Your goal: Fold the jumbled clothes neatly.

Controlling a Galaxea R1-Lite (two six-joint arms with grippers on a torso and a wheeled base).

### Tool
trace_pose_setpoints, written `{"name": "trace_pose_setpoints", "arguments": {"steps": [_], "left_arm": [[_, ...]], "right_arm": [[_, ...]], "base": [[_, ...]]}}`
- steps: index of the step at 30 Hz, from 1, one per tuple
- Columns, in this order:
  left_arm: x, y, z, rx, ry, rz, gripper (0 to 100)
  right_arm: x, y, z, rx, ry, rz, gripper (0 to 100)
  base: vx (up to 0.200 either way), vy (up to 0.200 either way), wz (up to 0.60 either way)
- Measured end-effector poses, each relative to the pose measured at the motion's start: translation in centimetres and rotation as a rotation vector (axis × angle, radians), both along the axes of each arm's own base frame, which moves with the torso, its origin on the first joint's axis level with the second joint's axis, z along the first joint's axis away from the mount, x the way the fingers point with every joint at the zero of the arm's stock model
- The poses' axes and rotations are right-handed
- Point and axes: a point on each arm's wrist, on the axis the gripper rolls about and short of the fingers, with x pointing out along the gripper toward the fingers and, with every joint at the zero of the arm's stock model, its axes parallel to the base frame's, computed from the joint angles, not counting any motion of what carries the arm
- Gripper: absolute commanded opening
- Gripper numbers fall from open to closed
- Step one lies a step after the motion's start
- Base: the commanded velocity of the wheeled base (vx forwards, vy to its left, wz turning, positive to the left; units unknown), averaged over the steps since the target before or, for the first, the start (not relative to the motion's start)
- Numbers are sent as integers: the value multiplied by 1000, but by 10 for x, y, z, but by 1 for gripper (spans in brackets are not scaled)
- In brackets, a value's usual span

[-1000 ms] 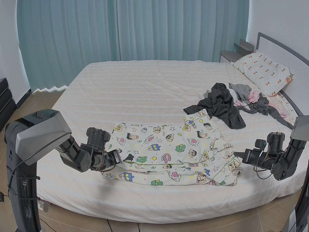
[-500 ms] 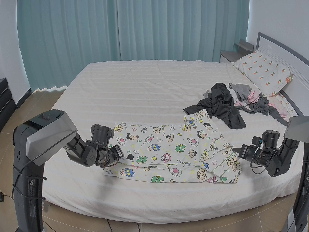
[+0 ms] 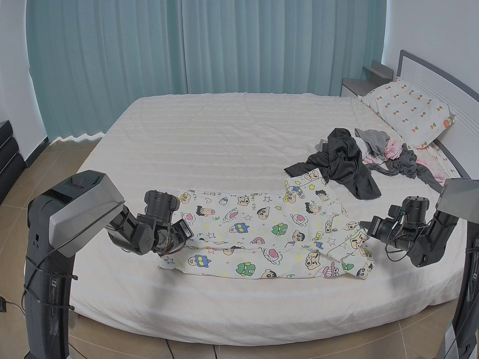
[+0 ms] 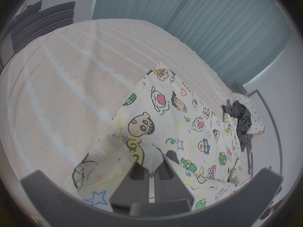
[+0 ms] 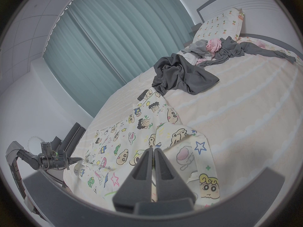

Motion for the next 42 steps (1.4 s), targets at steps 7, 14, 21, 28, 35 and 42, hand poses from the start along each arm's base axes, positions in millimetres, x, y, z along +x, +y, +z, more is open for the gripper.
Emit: {"name": "trace_pose_setpoints", "arguments": {"steps": [7,14,21,28,35,42], "left_arm": [[3,0,-2,2,12,9,0],[3,1,-3,11,46,11,100],[8,16,1,-1,41,60,100],[5,47,12,-20,63,131,100],[-11,71,22,-104,102,125,100],[-38,93,30,-207,101,119,100]], "right_arm": [[5,1,-2,-2,7,0,0],[8,3,-8,-1,34,3,0],[10,3,-11,-2,40,4,0],[10,3,-16,-1,54,3,0],[8,-1,-21,2,77,-9,0],[8,-15,-22,26,91,-68,0]], "base": [[0,0,0],[0,0,0],[0,0,0],[0,0,0],[0,0,0],[0,0,0]]}}
